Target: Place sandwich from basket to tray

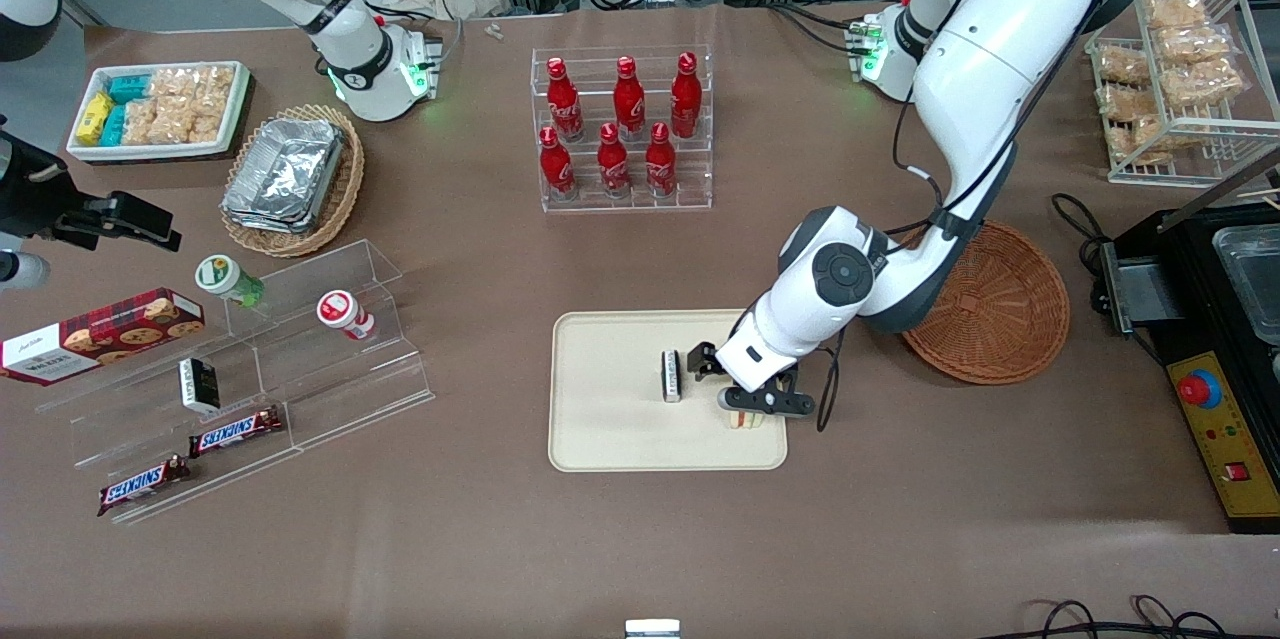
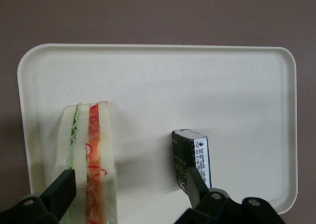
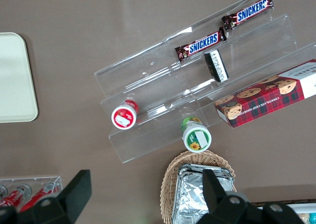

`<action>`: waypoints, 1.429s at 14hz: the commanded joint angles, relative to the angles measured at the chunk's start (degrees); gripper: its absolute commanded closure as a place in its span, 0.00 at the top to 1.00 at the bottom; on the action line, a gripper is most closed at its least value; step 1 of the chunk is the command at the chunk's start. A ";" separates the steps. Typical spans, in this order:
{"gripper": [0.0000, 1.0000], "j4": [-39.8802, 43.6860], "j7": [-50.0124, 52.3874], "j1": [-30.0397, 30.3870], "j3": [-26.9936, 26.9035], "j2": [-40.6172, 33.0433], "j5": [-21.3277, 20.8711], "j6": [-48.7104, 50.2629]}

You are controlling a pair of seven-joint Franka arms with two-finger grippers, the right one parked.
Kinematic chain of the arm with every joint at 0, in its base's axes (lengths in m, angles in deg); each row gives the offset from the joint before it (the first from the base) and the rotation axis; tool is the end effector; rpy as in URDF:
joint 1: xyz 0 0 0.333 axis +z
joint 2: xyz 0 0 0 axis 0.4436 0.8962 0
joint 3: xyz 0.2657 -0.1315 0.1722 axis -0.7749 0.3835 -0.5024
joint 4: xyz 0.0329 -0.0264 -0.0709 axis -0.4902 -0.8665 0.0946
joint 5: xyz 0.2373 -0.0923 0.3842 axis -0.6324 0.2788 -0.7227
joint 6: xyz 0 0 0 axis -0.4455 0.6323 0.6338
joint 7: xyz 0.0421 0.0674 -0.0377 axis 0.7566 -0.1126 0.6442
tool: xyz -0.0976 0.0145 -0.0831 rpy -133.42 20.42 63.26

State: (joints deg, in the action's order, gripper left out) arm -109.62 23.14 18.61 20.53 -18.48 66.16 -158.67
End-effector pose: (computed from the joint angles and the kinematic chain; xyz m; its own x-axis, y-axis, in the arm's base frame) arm 0.6750 -0.4085 0.2152 0.9907 -0.0214 0.1341 -0.0613 -0.9518 0.3005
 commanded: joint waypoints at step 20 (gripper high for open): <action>1.00 -3.83 -8.24 3.59 -9.31 -36.69 7.58 43.27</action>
State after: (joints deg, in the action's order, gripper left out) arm -110.31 17.96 22.28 14.26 -50.16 71.32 -116.81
